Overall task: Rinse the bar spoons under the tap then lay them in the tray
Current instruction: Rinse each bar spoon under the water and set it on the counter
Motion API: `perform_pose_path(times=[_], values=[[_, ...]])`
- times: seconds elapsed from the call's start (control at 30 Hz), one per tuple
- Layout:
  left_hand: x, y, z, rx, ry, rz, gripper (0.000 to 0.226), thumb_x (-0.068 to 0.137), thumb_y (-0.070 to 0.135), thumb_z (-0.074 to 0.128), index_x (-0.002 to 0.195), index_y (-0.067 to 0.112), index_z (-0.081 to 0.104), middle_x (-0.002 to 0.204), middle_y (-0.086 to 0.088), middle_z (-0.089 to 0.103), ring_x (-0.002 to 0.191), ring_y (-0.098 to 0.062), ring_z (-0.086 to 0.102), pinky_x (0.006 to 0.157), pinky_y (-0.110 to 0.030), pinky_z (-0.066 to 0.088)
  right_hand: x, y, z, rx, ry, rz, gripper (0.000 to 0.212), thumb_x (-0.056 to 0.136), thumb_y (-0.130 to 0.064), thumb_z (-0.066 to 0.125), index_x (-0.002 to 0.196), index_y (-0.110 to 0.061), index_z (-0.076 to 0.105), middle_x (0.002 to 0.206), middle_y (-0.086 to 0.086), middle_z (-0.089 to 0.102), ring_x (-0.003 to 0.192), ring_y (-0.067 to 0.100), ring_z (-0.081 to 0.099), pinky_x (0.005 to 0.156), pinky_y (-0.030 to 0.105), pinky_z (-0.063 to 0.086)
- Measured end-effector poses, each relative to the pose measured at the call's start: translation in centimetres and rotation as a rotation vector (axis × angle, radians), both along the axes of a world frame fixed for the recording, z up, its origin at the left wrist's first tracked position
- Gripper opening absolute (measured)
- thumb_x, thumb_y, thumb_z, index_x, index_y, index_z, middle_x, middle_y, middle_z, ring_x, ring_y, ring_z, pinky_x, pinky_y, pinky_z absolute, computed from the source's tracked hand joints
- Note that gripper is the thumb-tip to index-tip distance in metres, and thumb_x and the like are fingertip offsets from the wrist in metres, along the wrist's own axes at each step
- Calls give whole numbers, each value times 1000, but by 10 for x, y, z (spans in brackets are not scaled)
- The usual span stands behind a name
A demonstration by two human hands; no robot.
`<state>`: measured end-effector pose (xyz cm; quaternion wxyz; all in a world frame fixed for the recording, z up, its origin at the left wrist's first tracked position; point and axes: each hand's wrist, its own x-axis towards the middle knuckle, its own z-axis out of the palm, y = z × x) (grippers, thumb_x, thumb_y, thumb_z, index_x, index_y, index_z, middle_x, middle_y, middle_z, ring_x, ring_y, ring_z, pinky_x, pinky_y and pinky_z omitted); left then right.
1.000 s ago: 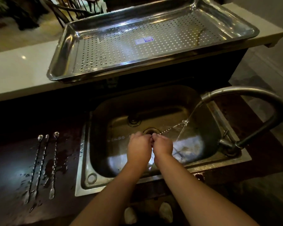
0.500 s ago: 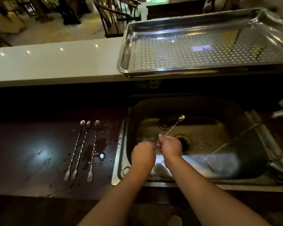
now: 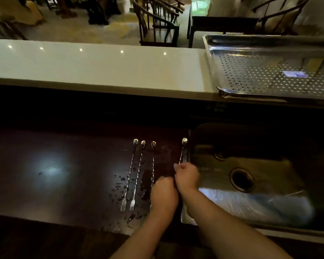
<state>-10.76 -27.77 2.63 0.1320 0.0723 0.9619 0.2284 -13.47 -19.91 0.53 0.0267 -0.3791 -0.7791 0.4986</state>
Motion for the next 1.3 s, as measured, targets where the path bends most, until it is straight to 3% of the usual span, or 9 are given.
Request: perform_pose_path(times=[0.1, 0.33, 0.53, 0.7, 0.93, 1.03, 1.13, 1.23, 1.3], values=[[-6, -14, -8, 7, -43, 14, 24, 92, 17, 43, 99, 11, 64, 104, -10, 65, 95, -29, 63, 77, -37, 47, -7, -16, -4, 130, -59, 57, 19, 92, -25, 62, 94, -8, 71, 91, 9, 72, 87, 25, 67, 70, 25, 45], [-14, -23, -22, 9, -95, -21, 24, 92, 14, 41, 102, 11, 63, 107, -10, 64, 98, -31, 63, 79, -38, 47, -21, -21, -7, 275, -200, 125, 23, 89, -19, 59, 79, -3, 71, 81, 13, 71, 81, 29, 67, 60, 25, 40], [-19, -24, -23, 46, -91, -40, 24, 92, 15, 41, 101, 11, 63, 104, -10, 63, 93, -30, 63, 74, -35, 45, -29, -21, -6, 320, -278, 135, 18, 88, -15, 58, 83, -1, 68, 89, 15, 70, 84, 29, 66, 63, 27, 43], [-20, -28, -22, 100, -101, -31, 20, 92, 19, 44, 98, 10, 61, 104, -10, 62, 93, -30, 62, 76, -37, 46, -30, -20, -2, 331, -319, 163, 24, 89, -26, 63, 88, -4, 71, 91, 11, 71, 88, 26, 66, 63, 25, 41], [-23, -45, -17, 202, -69, 72, 16, 88, 24, 53, 97, 10, 57, 101, -9, 59, 90, -29, 62, 72, -36, 45, -34, -38, 6, 312, -143, 236, 26, 90, -29, 63, 74, -8, 67, 73, 7, 69, 68, 19, 61, 60, 24, 41], [-25, -55, -19, 231, -67, 115, 18, 88, 23, 54, 102, 12, 58, 103, -7, 60, 91, -27, 61, 72, -34, 45, -44, -52, 10, 265, -191, 318, 36, 87, -30, 65, 58, -11, 58, 56, 5, 57, 52, 16, 51, 49, 24, 37], [-26, -66, -23, 239, -74, 148, 21, 87, 25, 57, 104, 13, 58, 103, -6, 63, 90, -24, 63, 73, -35, 50, -52, -60, 11, 281, -308, 351, 31, 85, -30, 68, 63, -12, 55, 68, 5, 60, 65, 22, 58, 51, 25, 39], [-28, -72, -26, 201, -118, 150, 29, 85, 32, 61, 105, 12, 58, 104, -7, 66, 93, -25, 64, 74, -35, 50, -57, -63, 13, 314, -382, 360, 13, 85, -20, 67, 84, -7, 65, 93, 12, 69, 88, 30, 67, 65, 30, 51], [-30, -71, -27, 166, -146, 128, 33, 83, 37, 63, 103, 11, 59, 104, -8, 67, 95, -27, 64, 75, -35, 48, -59, -64, 13, 304, -405, 356, 10, 86, -17, 65, 84, -7, 64, 98, 14, 70, 92, 31, 67, 68, 31, 52]])
